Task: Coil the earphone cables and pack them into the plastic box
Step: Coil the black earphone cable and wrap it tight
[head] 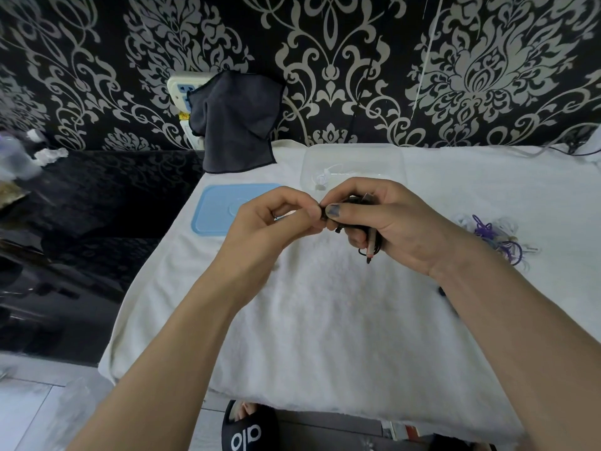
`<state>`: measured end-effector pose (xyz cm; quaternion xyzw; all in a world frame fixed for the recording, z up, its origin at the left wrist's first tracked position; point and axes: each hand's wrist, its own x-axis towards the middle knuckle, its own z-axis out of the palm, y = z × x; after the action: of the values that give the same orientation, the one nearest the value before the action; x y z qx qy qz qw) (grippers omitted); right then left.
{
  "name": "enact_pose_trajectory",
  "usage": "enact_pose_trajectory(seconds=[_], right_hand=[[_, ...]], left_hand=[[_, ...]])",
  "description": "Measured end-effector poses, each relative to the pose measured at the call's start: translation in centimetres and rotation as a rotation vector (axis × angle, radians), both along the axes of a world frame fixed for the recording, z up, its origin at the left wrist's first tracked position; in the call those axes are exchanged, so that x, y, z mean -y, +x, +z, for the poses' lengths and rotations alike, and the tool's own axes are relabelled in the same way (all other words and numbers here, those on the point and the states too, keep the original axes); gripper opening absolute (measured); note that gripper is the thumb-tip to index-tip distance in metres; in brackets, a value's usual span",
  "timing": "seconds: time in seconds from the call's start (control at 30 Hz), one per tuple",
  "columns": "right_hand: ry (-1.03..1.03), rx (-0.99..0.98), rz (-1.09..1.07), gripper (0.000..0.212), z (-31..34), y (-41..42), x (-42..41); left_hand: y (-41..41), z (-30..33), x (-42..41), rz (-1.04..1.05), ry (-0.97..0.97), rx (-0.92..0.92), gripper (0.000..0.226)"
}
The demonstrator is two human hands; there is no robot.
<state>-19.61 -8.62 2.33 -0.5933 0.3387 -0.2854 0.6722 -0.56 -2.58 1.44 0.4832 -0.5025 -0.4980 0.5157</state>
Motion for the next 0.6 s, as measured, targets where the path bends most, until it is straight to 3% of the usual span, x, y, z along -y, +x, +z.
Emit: enact_pose_trajectory(seconds=[0.6], right_hand=[[0.186, 0.114, -0.07, 0.009, -0.1, 1.1, -0.7]], left_hand=[[0.1, 0.5, -0.4, 0.021, -0.134, 0.106, 0.007]])
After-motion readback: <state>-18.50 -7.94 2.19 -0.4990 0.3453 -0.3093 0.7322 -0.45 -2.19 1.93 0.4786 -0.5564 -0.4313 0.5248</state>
